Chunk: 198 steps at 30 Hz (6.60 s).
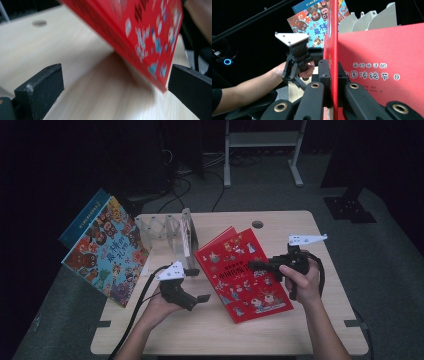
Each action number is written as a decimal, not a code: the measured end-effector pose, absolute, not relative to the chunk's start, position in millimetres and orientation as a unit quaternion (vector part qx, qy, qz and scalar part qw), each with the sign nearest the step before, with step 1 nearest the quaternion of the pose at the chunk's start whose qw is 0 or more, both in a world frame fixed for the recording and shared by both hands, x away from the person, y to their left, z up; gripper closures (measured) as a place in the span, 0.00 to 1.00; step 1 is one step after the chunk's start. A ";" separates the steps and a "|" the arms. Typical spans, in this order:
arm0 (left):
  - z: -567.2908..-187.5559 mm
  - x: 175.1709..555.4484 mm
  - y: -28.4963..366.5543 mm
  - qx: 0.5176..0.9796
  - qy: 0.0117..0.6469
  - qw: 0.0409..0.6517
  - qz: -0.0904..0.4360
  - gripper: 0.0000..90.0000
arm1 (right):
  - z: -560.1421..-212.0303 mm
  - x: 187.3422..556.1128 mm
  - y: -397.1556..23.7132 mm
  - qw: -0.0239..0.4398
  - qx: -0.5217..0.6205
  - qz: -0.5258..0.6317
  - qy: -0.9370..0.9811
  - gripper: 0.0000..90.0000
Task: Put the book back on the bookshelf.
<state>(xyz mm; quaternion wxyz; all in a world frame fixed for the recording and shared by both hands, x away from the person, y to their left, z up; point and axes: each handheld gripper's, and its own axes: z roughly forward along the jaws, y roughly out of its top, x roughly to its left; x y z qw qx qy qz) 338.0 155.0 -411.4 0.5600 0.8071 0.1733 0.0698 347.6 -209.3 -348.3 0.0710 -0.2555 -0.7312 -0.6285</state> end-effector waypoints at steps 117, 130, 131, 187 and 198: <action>-337.2 348.9 158.2 0.732 0.090 0.675 -0.030 0.88 | -373.5 330.8 -188.0 0.052 -0.130 -0.621 -0.772 0.74; -338.1 350.7 164.2 0.720 0.101 0.686 -0.026 0.89 | -372.8 333.6 -198.3 0.046 -0.136 -0.622 -0.770 0.70; -337.7 351.1 166.3 0.717 0.103 0.689 -0.026 0.89 | -372.7 333.9 -200.7 0.043 -0.139 -0.623 -0.769 0.70; -314.4 329.2 220.0 0.707 0.191 0.673 0.100 0.89 | -476.4 370.7 -282.2 -0.206 -0.486 -0.349 -0.775 0.24; -305.7 317.6 252.0 0.693 0.221 0.672 0.141 0.89 | -484.8 374.9 -285.6 -0.213 -0.499 -0.339 -0.768 0.22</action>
